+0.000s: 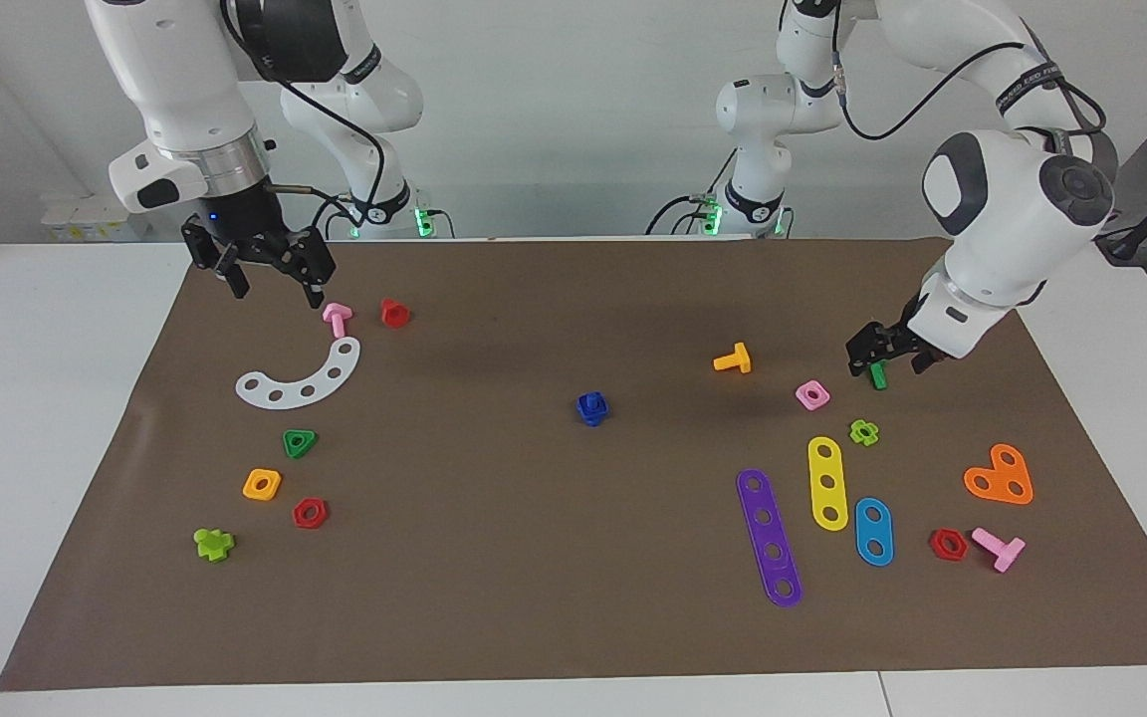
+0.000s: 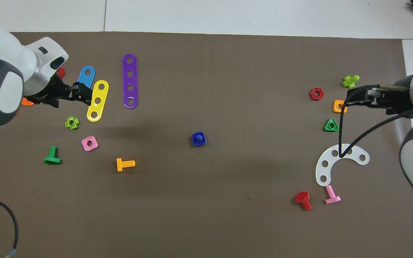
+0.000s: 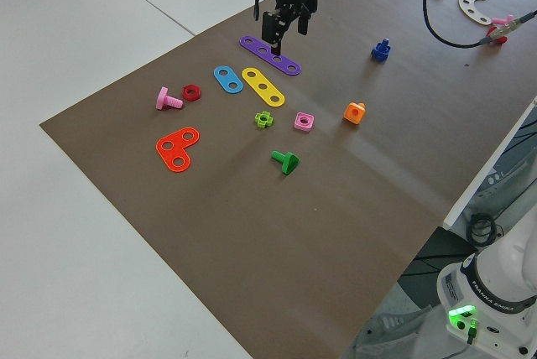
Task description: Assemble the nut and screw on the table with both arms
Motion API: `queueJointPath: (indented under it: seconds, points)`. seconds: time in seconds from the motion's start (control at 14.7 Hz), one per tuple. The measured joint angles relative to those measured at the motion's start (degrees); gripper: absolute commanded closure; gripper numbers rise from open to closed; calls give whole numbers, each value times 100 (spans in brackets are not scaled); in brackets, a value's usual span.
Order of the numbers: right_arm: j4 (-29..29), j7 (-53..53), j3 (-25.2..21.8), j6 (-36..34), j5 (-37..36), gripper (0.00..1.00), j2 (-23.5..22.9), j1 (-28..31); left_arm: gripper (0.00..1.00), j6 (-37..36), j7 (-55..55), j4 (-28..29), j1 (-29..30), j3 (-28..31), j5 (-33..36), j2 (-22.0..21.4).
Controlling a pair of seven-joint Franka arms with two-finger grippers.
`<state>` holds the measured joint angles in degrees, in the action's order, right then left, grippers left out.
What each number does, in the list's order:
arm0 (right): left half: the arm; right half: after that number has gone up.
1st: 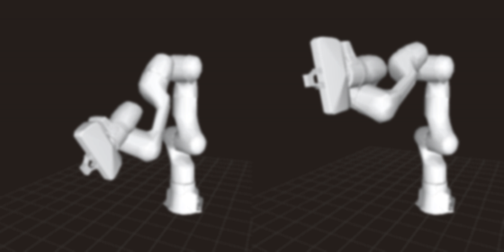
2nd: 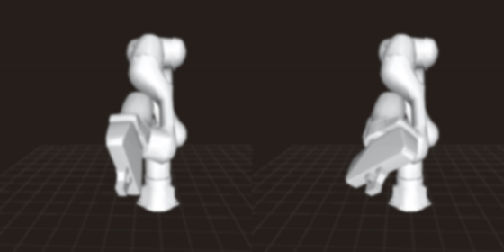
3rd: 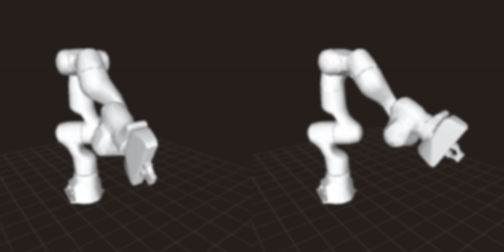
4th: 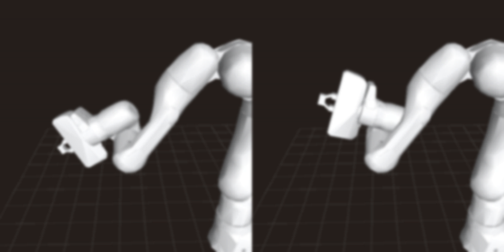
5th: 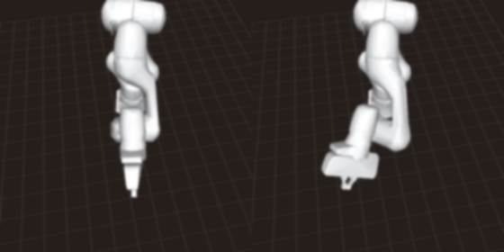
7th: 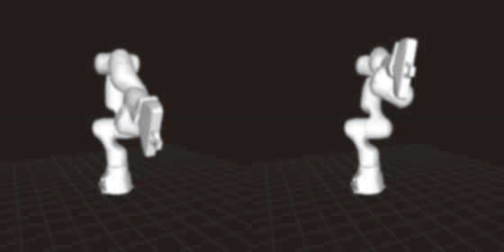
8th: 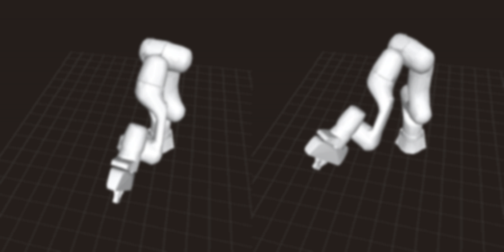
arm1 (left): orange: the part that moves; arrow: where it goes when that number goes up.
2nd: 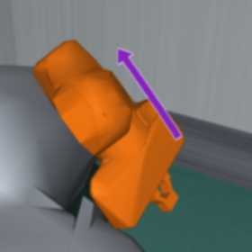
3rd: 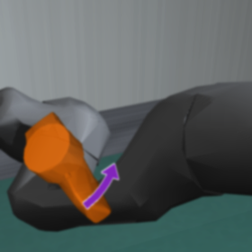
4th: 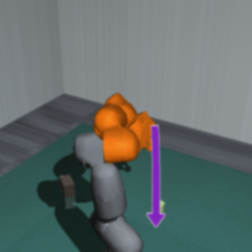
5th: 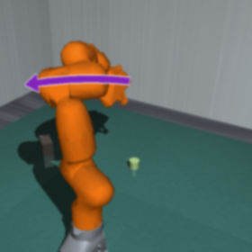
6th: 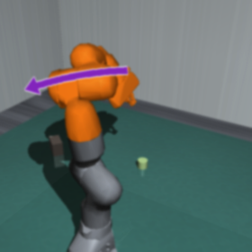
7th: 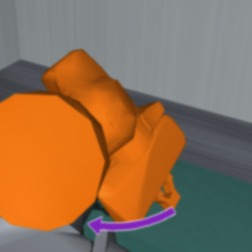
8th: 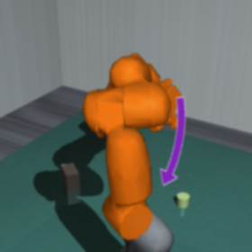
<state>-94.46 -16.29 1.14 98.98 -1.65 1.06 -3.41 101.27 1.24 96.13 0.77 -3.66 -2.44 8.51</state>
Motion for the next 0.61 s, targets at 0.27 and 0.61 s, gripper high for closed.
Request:
queueJointPath:
  seconds: [0.27,0.61]
  points:
    - [0,0,1,-5,0,0,1,0,0,-295,0,46,-3,-51,9,-774]
    - [12,210,3,-437,6,0,59,1,0,-612,-46,-212,-19,-55,306,-997]
